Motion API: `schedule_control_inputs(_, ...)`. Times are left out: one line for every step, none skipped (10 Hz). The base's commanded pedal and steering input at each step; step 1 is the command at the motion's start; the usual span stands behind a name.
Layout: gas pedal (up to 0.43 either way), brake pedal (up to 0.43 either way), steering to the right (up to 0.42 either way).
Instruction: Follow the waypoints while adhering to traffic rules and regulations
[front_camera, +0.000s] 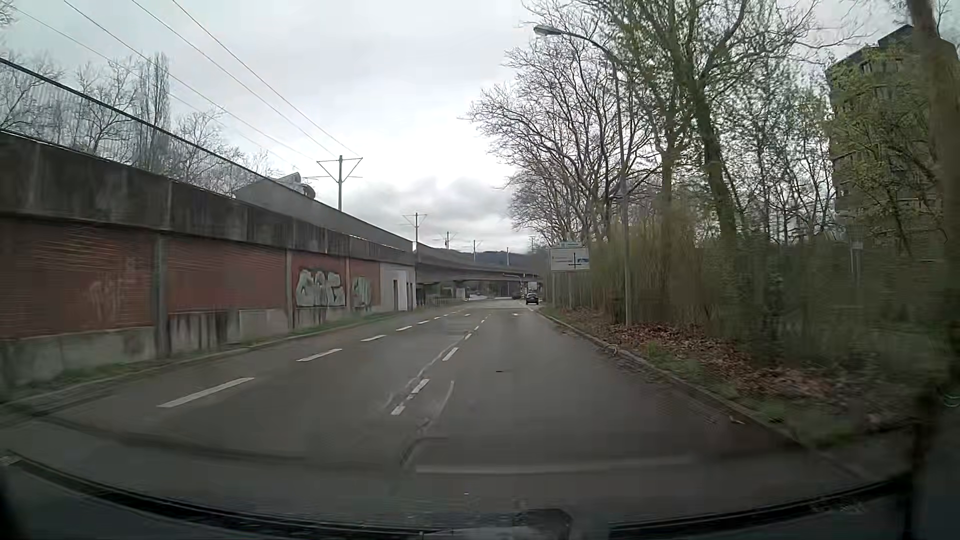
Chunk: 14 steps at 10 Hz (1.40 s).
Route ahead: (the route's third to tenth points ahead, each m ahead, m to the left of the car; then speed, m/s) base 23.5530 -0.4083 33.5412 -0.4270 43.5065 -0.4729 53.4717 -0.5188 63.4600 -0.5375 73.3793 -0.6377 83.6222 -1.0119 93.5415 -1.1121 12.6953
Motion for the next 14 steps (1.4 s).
schedule_control_inputs(0.118, 0.000, 0.012)
schedule_control_inputs(0.118, 0.000, 0.011)
schedule_control_inputs(0.118, 0.000, 0.010)
schedule_control_inputs(0.118, 0.000, 0.006)
schedule_control_inputs(0.118, 0.000, 0.004)
schedule_control_inputs(0.118, 0.000, 0.001)
schedule_control_inputs(0.118, 0.000, 0.000)
schedule_control_inputs(0.118, 0.000, 0.000)
schedule_control_inputs(0.118, 0.000, 0.000)
schedule_control_inputs(0.118, 0.000, 0.000)
schedule_control_inputs(0.118, 0.000, 0.000)
schedule_control_inputs(0.118, 0.000, 0.000)
schedule_control_inputs(0.118, 0.000, 0.000)
schedule_control_inputs(0.118, 0.000, 0.000)
